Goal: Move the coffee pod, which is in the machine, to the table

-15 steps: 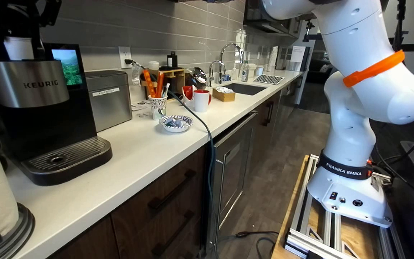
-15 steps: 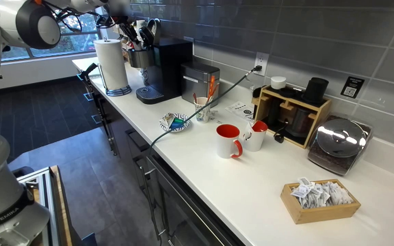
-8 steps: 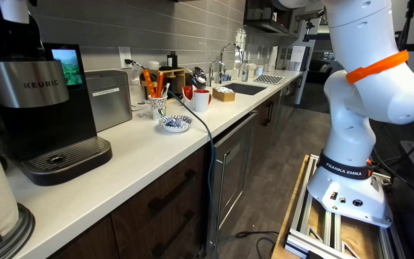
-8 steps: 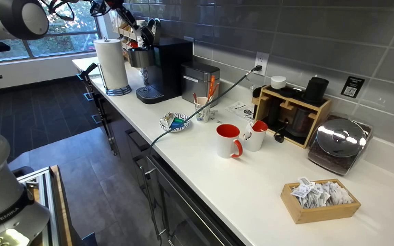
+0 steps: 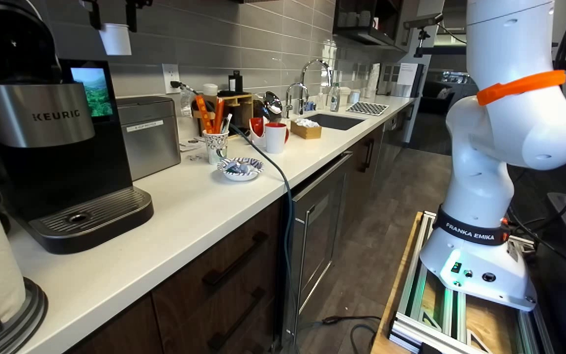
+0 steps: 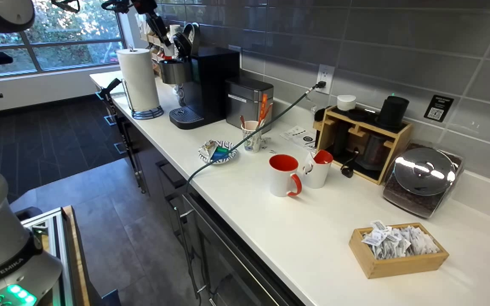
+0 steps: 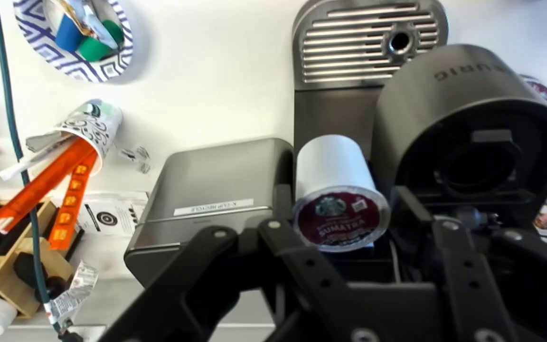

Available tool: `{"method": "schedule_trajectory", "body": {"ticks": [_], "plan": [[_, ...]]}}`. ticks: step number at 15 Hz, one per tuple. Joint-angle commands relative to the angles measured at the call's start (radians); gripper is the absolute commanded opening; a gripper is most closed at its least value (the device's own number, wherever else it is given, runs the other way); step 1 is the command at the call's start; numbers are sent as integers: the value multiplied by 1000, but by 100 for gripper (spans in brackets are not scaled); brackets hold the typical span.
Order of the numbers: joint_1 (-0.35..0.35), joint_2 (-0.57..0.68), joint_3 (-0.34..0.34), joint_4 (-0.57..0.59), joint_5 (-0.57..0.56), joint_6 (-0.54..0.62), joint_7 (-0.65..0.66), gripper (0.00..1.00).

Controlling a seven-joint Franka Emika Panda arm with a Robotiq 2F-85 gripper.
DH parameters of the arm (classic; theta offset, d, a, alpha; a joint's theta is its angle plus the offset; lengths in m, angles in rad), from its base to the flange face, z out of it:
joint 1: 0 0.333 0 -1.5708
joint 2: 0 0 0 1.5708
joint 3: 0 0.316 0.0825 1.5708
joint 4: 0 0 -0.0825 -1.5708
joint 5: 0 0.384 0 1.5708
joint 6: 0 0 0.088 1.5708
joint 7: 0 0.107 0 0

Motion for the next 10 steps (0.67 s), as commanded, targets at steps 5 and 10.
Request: {"method": "schedule_trajectory", "body": {"ticks": [5,10], "plan": [[-155,-183,-44,-442,123,278,-33,29],[-235,-148,-20,-476,143,353,-38,54]]}}
